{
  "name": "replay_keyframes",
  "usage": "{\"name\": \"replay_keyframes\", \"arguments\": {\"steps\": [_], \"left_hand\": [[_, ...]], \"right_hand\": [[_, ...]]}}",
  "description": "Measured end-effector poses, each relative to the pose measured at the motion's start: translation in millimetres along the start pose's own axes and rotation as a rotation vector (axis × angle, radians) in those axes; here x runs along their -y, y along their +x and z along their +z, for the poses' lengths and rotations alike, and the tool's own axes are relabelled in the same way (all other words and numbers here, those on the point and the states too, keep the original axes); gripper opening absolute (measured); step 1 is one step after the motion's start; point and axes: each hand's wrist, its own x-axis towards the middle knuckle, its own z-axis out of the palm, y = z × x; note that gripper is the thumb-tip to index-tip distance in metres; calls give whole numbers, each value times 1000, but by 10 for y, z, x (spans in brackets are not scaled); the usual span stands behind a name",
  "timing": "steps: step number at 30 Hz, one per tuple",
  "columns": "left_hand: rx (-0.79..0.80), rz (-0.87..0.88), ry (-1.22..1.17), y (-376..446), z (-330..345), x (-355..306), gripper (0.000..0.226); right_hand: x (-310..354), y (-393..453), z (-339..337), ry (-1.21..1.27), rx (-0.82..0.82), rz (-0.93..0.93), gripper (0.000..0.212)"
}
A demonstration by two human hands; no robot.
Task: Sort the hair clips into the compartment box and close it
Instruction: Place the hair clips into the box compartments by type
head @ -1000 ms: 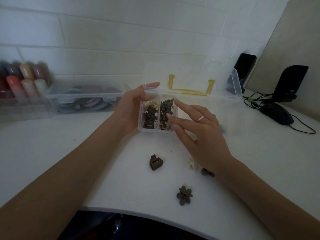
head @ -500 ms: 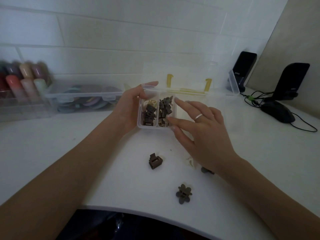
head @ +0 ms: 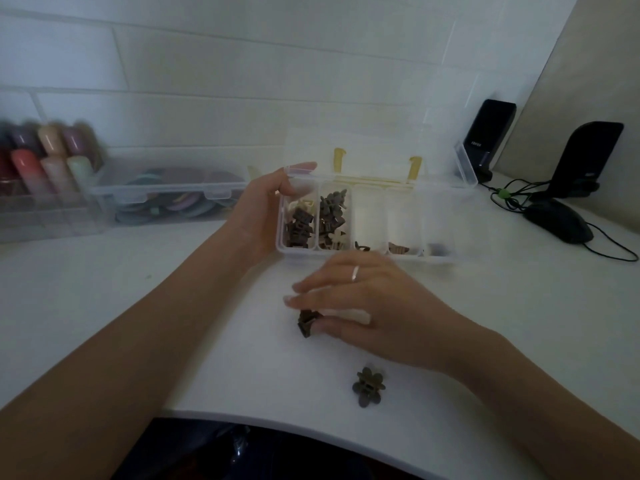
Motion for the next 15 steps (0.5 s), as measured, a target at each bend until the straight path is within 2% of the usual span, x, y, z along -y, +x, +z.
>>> {"name": "replay_keyframes", "arguments": {"steps": [2,5,10,15], "left_hand": [[0,14,12,-9,6,-2,52],[-8,4,-11,-1,-11,-4,53],[-34,-17,-16,-11,-3,-19,57],[12,-54,-116,-27,16,-2,46]], "right_hand": [[-7,7,58,45,79,26,26],[-10,13,37,62,53,60,22],[40,-13,-41,125,-175,160,20],[-10,286,-222,-50,-452,189,14]]}}
